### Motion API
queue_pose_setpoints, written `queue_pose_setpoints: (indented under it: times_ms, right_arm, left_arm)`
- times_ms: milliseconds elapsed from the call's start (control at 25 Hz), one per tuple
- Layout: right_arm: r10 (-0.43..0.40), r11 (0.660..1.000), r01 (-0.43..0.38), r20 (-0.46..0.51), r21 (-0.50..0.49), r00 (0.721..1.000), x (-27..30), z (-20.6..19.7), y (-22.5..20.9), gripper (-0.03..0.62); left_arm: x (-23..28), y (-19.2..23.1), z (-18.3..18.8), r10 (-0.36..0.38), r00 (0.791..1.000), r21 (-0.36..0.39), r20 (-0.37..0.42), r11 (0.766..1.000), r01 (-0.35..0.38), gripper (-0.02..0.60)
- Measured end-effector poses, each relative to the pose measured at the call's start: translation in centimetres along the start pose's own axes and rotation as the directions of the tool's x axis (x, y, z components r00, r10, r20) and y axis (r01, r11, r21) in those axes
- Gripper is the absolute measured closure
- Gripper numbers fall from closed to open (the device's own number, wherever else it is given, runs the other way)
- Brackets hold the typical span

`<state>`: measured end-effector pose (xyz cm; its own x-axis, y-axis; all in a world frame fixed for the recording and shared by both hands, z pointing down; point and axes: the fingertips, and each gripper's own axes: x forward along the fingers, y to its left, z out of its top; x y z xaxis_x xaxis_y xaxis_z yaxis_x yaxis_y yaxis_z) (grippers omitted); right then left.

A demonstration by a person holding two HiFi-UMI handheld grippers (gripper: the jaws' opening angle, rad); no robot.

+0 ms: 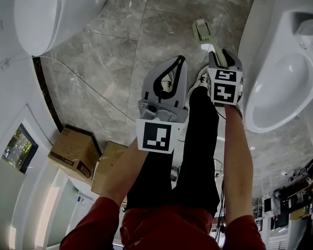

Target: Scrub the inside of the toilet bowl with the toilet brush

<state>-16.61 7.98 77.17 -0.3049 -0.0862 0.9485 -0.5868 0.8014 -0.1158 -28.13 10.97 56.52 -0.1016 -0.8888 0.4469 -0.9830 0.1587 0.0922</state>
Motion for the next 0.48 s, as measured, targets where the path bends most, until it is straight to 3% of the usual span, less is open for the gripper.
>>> queue_pose_setpoints:
  times_ms: [160, 480]
  right_arm:
    - [-0.023, 1.0, 0.023, 0.0, -0.004, 1.0, -0.4, -0.2, -0.1, 0.484]
    - [-0.035, 0.999, 0.034, 0.031, 0.007, 0.999, -1.6, -0.2, 1.0, 0.488]
  left_arm:
    - [-0.4, -0.1, 0.3, 0.002, 1.0, -0.003, 0.002, 1.0, -0.002, 0.581]
    - [-1.8, 0.1, 1.4, -0.002, 1.0, 0.013, 0.03, 1.0, 0.002, 0.581]
